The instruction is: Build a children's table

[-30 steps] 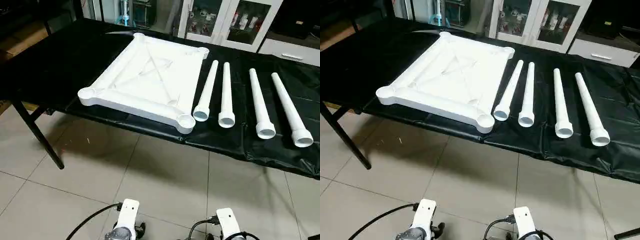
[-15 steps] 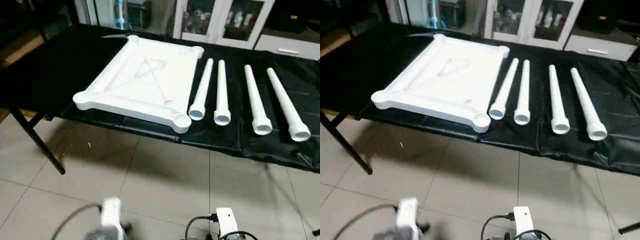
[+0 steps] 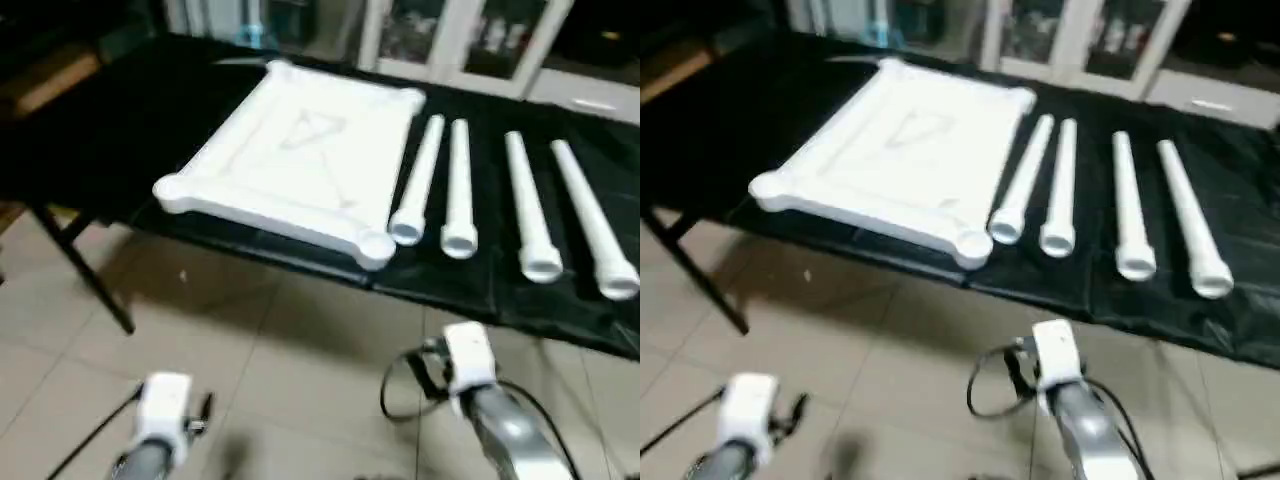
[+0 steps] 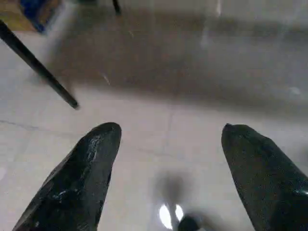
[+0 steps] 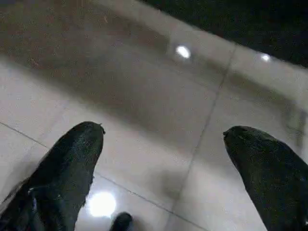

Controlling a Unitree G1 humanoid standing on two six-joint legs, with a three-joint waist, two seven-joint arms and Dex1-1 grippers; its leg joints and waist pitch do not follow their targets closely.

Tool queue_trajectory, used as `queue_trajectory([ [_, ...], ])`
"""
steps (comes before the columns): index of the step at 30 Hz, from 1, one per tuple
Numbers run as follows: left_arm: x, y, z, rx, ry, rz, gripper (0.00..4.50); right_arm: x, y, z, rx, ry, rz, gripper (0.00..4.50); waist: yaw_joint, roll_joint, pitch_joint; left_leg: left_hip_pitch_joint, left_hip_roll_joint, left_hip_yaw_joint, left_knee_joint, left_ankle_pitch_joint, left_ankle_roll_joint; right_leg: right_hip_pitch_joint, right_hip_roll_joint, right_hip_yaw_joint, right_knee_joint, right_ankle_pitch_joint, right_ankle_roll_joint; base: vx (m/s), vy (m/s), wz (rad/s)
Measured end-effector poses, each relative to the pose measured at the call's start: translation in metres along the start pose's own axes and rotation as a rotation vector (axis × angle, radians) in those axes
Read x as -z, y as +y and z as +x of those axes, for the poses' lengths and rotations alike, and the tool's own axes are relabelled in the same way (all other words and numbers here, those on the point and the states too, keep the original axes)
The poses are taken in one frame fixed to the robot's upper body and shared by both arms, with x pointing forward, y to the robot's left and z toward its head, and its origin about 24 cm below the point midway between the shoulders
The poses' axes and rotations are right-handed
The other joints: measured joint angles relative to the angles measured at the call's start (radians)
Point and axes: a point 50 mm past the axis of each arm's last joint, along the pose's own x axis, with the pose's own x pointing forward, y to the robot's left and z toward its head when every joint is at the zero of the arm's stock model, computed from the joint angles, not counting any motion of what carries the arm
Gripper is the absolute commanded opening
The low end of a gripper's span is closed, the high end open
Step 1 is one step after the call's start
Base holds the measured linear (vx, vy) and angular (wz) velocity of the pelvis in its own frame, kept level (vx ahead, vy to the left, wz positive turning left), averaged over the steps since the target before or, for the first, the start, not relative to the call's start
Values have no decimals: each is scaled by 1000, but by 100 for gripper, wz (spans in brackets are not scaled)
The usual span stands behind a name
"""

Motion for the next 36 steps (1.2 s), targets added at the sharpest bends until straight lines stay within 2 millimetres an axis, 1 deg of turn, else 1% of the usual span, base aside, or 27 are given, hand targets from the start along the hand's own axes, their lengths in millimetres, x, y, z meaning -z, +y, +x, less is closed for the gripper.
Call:
queue_trajectory([
  [1, -9, 1, -5, -11, -48, 9, 381, -5, 1, -7, 0, -26, -1, 447, -1, 0, 3, 5, 0, 2, -3, -2, -9, 4, 0, 3, -1, -1, 1, -58, -6, 3],
  [2, -19, 3, -10, -25, -93, 6, 381, -10, 1, -14, 1, -45, -2, 447, -3, -2, 6, 9, 0, 4, -4, -2, -10, 7, 1, 6, -1, -6, 10, -58, -6, 3],
  [4, -37, 4, -21, -36, -160, -5, 381, -22, 3, -29, 8, -78, -10, 449, -6, -5, 8, 9, -1, 4, -5, -2, -12, 7, 2, 8, -3, -8, 13, 0, 0, 0],
  [5, -45, 4, -25, -33, -181, -18, 409, -32, 4, -36, 12, -107, -14, 450, -8, -6, 8, 9, -1, 4, -6, -2, -12, 7, 2, 9, -3, -8, 14, 0, 0, 0],
  [7, -63, 2, -27, 0, -236, -89, 416, -53, 5, -40, 38, -169, 3, 450, -11, -6, 10, 8, -2, 3, -6, 0, -14, 6, 3, 11, -3, -8, 15, 0, 0, 0],
  [8, -82, -1, -26, 39, -318, -121, 427, -72, 4, -40, 55, -225, 13, 450, -12, -7, 10, 8, -3, 3, -6, 1, -16, 5, 4, 14, -3, -7, 16, 0, 0, 0],
  [9, -98, -3, -25, 68, -389, -124, 439, -85, 3, -38, 63, -266, 10, 450, -12, -7, 10, 8, -3, 3, -6, 2, -17, 5, 5, 16, -3, -6, 18, 0, 0, 0],
  [10, -112, -3, -23, 83, -439, -105, 439, -95, 2, -37, 75, -294, 3, 450, -13, -7, 9, 8, -3, 3, -6, 3, -19, 5, 8, 21, -3, -2, 22, 0, 0, 0],
  [11, -125, -3, -18, 87, -472, -69, 439, -105, 3, -34, 81, -320, -15, 450, -13, -5, 7, 9, -3, 3, -6, 5, -22, 5, 15, 32, -1, 5, 25, 0, 0, 0],
  [12, -129, -2, -15, 83, -474, -44, 439, -109, 2, -32, 83, -331, -26, 450, -13, -6, 5, 9, -3, 2, -6, 6, -23, 5, 16, 34, 0, 5, 26, 0, 0, 0],
  [14, -132, -3, -3, 78, -434, -95, 439, -117, -2, -24, 102, -342, -69, 450, -13, -7, 4, 8, -2, 1, -6, 9, -27, 3, 18, 35, 1, 8, 21, 0, 0, 0],
  [15, -133, -5, 0, 80, -425, -104, 439, -120, -4, -23, 112, -352, -78, 450, -14, -6, 4, 8, -2, 2, -6, 10, -28, 2, 18, 34, 1, 9, 20, 0, 0, 0],
  [16, -135, -6, 4, 81, -416, -109, 439, -124, -4, -19, 113, -361, -82, 450, -17, -3, 6, 7, -2, 2, -6, 12, -32, 0, 18, 35, 1, 9, 20, 0, 0, 0],
  [17, -141, -6, 11, 80, -409, -116, 439, -131, -5, -13, 115, -374, -93, 450, -22, 2, 9, 6, -2, 2, -6, 13, -32, -1, 18, 35, 3, 9, 20, 0, 0, 0],
  [18, -149, -6, 14, 78, -421, -118, 439, -139, -6, -8, 116, -392, -96, 450, -26, 3, 10, 5, -2, 2, -6, 14, -31, -3, 18, 35, 5, 9, 19, 0, 0, 0],
  [20, -168, -8, 17, 77, -475, -121, 439, -156, -8, -6, 130, -447, -83, 450, -30, 2, 9, 3, -2, 2, -6, 17, -26, -5, 19, 35, 10, 6, 15, 0, 0, 0],
  [21, -175, -9, 17, 72, -497, -123, 439, -161, -9, -6, 141, -468, -77, 450, -30, 1, 9, 3, -2, 2, -6, 16, -26, -6, 18, 35, 13, 4, 11, 0, 0, 0],
  [24, -193, -19, 19, 72, -552, -197, 439, -163, -12, -2, 146, -469, -84, 450, -30, 1, 9, 1, -1, 1, -5, 16, -24, -6, 18, 34, 15, 1, 9, 0, 0, 0],
  [26, -197, -26, 20, 100, -555, -191, 439, -161, -12, 2, 134, -460, -76, 450, -30, 3, 10, 1, -1, 1, -3, 15, -23, -6, 18, 34, 16, 1, 8, 0, 0, 0],
  [28, -201, -28, 24, 78, -550, -166, 439, -162, -13, 5, 151, -483, -42, 450, -32, 8, 11, 1, 0, 0, 0, 15, -19, -8, 18, 33, 17, 1, 8, 0, 0, 0],
  [30, -206, -30, 26, 60, -565, -150, 439, -166, -16, 4, 185, -526, -24, 450, -34, 16, 13, 0, 0, 1, 2, 15, -16, -8, 18, 34, 18, 3, 6, 0, 0, 0],
  [31, -208, -31, 28, 50, -567, -147, 439, -168, -18, 3, 203, -538, 22, 450, -33, 18, 14, 0, 0, 0, 4, 15, -16, -8, 18, 33, 19, 3, 6, 0, 0, 0],
  [32, -210, -31, 29, 53, -568, -152, 439, -170, -18, 3, 186, -542, 106, 450, -35, 23, 14, 0, 0, 0, 4, 16, -16, -8, 18, 34, 20, 4, 5, 0, 0, 0],
  [34, -212, -32, 29, 69, -568, -162, 439, -166, -17, 3, 123, -514, 182, 450, -35, 28, 13, 0, 0, 0, 5, 16, -16, -5, 18, 34, 20, 5, 5, 0, 0, 0],
  [35, -211, -32, 28, 81, -563, -154, 439, -163, -15, 2, 104, -498, 177, 450, -35, 28, 12, 0, 0, 0, 4, 16, -16, -5, 18, 34, 21, 5, 5, 0, 0, 0],
  [36, -208, -30, 24, 95, -559, -140, 439, -157, -14, 0, 92, -476, 160, 450, -34, 25, 12, 0, 1, -1, 4, 17, -17, -5, 19, 33, 21, 4, 5, 0, 0, 0],
])
